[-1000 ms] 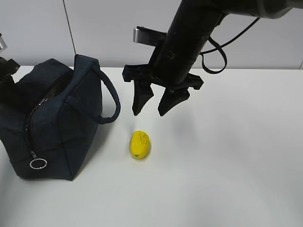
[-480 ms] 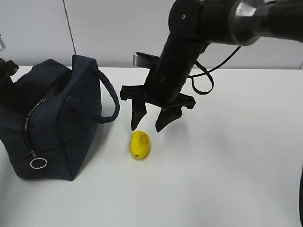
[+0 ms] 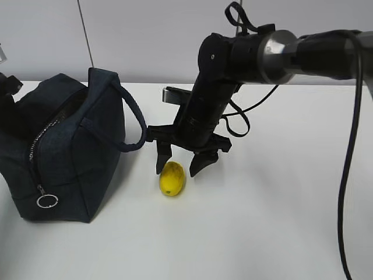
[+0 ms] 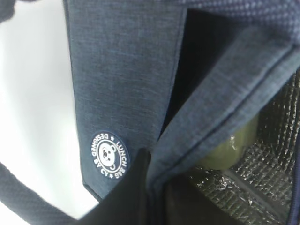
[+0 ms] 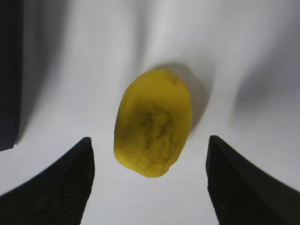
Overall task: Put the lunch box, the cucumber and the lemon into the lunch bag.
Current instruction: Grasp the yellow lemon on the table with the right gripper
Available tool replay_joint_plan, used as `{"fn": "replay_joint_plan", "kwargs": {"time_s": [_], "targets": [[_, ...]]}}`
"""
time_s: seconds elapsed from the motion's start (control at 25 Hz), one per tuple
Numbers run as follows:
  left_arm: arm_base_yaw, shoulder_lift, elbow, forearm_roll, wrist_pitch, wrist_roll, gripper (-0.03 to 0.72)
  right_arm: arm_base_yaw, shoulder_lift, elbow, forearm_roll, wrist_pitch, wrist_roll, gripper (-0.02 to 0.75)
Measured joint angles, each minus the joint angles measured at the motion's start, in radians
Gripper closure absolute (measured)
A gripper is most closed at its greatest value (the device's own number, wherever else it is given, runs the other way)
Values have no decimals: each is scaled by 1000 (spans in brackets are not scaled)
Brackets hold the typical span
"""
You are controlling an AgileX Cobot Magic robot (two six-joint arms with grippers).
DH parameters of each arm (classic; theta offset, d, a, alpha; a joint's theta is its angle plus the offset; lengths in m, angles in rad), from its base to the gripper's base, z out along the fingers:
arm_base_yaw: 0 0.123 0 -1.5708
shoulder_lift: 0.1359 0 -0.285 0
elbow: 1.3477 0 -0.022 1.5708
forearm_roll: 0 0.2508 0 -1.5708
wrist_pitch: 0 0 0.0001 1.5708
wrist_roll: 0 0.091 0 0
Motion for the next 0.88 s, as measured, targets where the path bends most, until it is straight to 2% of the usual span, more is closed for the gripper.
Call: {"fn": "replay_joint_plan", "kwargs": {"time_s": [0.88], "targets": [[0, 0, 0, 4, -3, 0, 697, 1, 46, 0, 27, -66, 4, 178]]}}
